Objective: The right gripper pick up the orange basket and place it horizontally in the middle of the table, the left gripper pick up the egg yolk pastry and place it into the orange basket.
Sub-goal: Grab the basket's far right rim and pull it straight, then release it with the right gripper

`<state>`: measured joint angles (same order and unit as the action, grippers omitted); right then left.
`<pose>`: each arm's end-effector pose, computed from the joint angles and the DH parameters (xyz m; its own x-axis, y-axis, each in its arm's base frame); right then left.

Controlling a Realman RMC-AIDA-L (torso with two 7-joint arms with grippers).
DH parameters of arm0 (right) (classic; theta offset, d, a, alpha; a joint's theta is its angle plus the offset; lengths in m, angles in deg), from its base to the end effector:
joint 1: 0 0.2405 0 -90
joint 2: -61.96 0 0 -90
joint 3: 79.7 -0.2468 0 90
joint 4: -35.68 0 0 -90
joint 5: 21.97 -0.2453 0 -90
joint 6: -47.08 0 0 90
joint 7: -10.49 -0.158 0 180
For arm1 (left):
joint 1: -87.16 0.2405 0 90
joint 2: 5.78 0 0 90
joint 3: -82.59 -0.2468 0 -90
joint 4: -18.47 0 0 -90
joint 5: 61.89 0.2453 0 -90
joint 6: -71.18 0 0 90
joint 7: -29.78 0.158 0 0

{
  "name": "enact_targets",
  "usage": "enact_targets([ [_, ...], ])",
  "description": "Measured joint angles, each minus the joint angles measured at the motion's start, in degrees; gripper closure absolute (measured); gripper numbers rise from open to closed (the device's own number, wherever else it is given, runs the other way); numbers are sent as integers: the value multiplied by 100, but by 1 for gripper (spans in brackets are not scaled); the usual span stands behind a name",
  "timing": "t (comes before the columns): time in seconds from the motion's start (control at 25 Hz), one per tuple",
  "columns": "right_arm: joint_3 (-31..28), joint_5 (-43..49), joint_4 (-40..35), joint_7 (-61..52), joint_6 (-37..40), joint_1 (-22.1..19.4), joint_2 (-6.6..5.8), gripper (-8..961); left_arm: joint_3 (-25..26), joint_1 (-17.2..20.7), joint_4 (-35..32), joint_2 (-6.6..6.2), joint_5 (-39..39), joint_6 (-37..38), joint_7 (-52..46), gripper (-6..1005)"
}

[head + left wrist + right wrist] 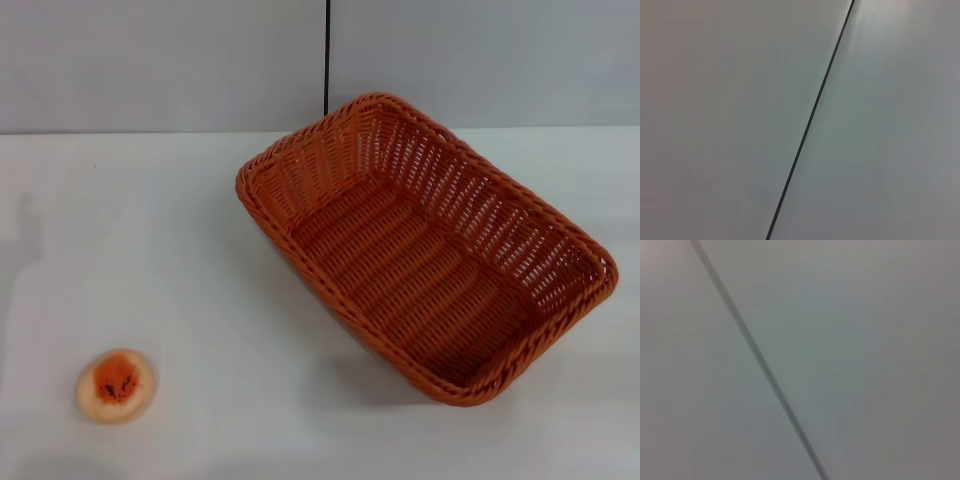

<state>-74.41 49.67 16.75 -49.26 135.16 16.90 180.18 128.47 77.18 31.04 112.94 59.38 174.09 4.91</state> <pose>0.3991 0.2896 0.1198 0.2809 0.2924 -0.9141 -0.9285 -0.1581 -0.3359 -0.3479 0.2444 0.0391 0.3551 -0.5015 0.7889 0.8844 -0.0933 -0.4573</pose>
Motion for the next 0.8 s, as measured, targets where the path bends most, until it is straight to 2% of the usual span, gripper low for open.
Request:
enact_targets([
  [0.08, 12, 200, -191, -164, 20, 8, -18, 481, 0, -5, 0, 1, -1, 1, 0, 706],
  [0.16, 132, 724, -760, -914, 31, 31, -65, 481, 0, -11, 1, 2, 4, 2, 0, 636],
  [0.2, 431, 1281, -1472, -1918, 37, 67, -164, 481, 0, -11, 1, 2, 5, 0, 0, 601],
  [0.24, 431, 1281, -1472, -1918, 37, 67, -164, 481, 0, -12, 1, 3, 7, -8, 0, 566],
  [0.32, 812, 1771, -2127, -2871, 99, 118, -304, 481, 0, -12, 1, 3, 3, -27, 0, 496],
  [0.36, 1009, 2044, -2472, -3323, 171, 160, -370, 481, 0, -13, 1, 3, 0, -36, 0, 424],
  [0.4, 1270, 2688, -3200, -4122, 437, 318, -476, 482, 0, -12, 0, 2, -1, -59, 0, 352],
  [0.44, 1270, 2688, -3200, -4122, 437, 318, -476, 482, 0, -12, 0, 2, -1, -59, 0, 354],
  [0.52, 1376, 3335, -3792, -4672, 761, 537, -553, 482, 0, -11, 0, 2, 2, -83, 0, 357],
  [0.56, 1427, 3737, -4061, -4933, 987, 681, -603, 482, 0, -13, 0, 3, 11, -98, -4, 359],
  [0.6, 1550, 4464, -4456, -5376, 1364, 1012, -710, 482, 0, -14, 1, 3, 25, -129, -60, 361],
  [0.64, 1550, 4464, -4456, -5376, 1364, 1012, -710, 482, 0, -14, 1, 3, 25, -129, -60, 361],
  [0.8, 1884, 5714, -4612, -6085, 1679, 1692, -892, 482, 0, -9, 1, 3, 26, -186, -188, 361],
])
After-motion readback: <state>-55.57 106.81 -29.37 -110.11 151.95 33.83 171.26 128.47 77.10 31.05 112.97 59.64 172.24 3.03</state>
